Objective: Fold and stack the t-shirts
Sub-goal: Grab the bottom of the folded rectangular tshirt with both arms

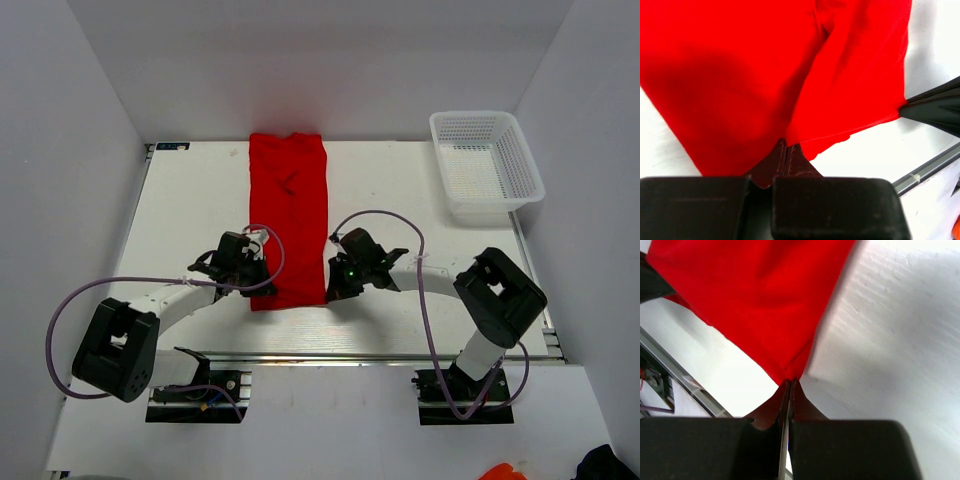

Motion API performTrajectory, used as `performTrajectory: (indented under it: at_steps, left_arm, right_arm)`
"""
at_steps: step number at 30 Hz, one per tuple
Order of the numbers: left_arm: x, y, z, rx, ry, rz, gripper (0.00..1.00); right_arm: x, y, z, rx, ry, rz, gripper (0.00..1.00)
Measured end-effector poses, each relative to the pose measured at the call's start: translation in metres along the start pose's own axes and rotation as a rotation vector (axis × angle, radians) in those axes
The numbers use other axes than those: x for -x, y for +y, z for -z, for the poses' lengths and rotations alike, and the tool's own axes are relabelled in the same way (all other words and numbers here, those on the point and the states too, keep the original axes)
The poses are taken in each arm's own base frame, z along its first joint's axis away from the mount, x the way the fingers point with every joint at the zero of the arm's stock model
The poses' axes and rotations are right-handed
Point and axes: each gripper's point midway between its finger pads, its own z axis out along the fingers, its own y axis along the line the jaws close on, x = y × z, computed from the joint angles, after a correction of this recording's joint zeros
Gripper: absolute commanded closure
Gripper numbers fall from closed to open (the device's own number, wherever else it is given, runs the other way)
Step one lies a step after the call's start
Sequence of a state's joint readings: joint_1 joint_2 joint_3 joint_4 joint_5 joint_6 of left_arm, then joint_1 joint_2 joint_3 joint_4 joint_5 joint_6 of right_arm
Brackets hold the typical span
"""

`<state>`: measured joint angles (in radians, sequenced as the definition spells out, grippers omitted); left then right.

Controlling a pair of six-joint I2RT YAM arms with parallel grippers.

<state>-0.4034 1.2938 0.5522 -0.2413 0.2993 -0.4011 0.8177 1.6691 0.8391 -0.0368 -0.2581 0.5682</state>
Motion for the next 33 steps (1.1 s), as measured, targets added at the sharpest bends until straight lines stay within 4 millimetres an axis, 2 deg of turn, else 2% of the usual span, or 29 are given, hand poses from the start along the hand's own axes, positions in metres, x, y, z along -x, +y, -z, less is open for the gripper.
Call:
performTrajectory:
  at_steps: [3, 6, 8, 10, 11, 12, 13, 14, 15, 17, 18, 19, 21, 23, 26, 29, 33]
  left_arm:
    - [-0.001, -0.003, 0.001, -0.014, 0.006, -0.001, 1.0]
    - [-0.004, -0.011, 0.001, -0.061, 0.019, -0.005, 0.93]
    - [-0.009, -0.015, 0.0, -0.086, 0.034, -0.007, 0.84]
    - [-0.019, -0.018, 0.0, -0.104, 0.064, -0.003, 0.64]
    - [-0.025, -0.018, 0.001, -0.102, 0.083, 0.004, 0.56]
    - [-0.03, -0.018, 0.002, -0.095, 0.103, 0.012, 0.42]
    - [-0.035, -0.017, 0.004, -0.086, 0.118, 0.015, 0.07]
    - [-0.037, -0.017, 0.007, -0.079, 0.126, 0.015, 0.0]
    - [-0.036, -0.022, 0.012, -0.091, 0.121, 0.022, 0.0]
    - [-0.027, -0.029, 0.025, -0.089, 0.082, 0.008, 0.0]
    - [-0.022, -0.031, 0.033, -0.083, 0.058, 0.002, 0.0]
    - [-0.015, -0.033, 0.041, -0.077, 0.029, -0.003, 0.0]
    - [0.001, -0.037, 0.055, -0.056, -0.035, -0.014, 0.0]
    - [0.014, -0.037, 0.067, -0.02, -0.093, -0.009, 0.0]
    - [0.018, -0.025, 0.071, 0.064, -0.113, 0.039, 0.0]
    - [0.003, -0.004, 0.063, 0.164, -0.062, 0.114, 0.0]
    - [-0.03, 0.022, 0.054, 0.267, 0.005, 0.199, 0.0]
  right_arm:
    - [-0.001, -0.001, 0.005, -0.009, -0.001, 0.019, 1.0]
    - [-0.005, -0.003, 0.005, -0.014, 0.013, 0.022, 1.0]
    - [-0.007, -0.004, 0.006, -0.015, 0.023, 0.021, 1.0]
    - [-0.01, -0.005, 0.006, -0.023, 0.034, 0.018, 0.99]
    - [-0.011, -0.007, 0.006, -0.029, 0.04, 0.016, 0.87]
    - [-0.013, -0.009, 0.007, -0.04, 0.048, 0.014, 0.83]
    - [-0.015, -0.011, 0.008, -0.051, 0.054, 0.014, 0.78]
    - [-0.016, -0.013, 0.009, -0.063, 0.062, 0.016, 0.73]
    - [-0.018, -0.015, 0.011, -0.076, 0.07, 0.018, 0.63]
    - [-0.018, -0.016, 0.016, -0.096, 0.073, 0.027, 0.54]
    - [-0.016, -0.015, 0.02, -0.1, 0.069, 0.036, 0.42]
    - [-0.014, -0.013, 0.024, -0.1, 0.061, 0.044, 0.35]
    - [-0.005, -0.007, 0.032, -0.095, 0.031, 0.066, 0.1]
    - [0.005, -0.001, 0.038, -0.088, -0.002, 0.081, 0.1]
    - [0.012, 0.001, 0.041, -0.089, -0.029, 0.092, 0.1]
    - [0.013, 0.0, 0.037, -0.093, -0.035, 0.076, 0.1]
    - [0.011, -0.004, 0.024, -0.101, -0.017, 0.049, 0.11]
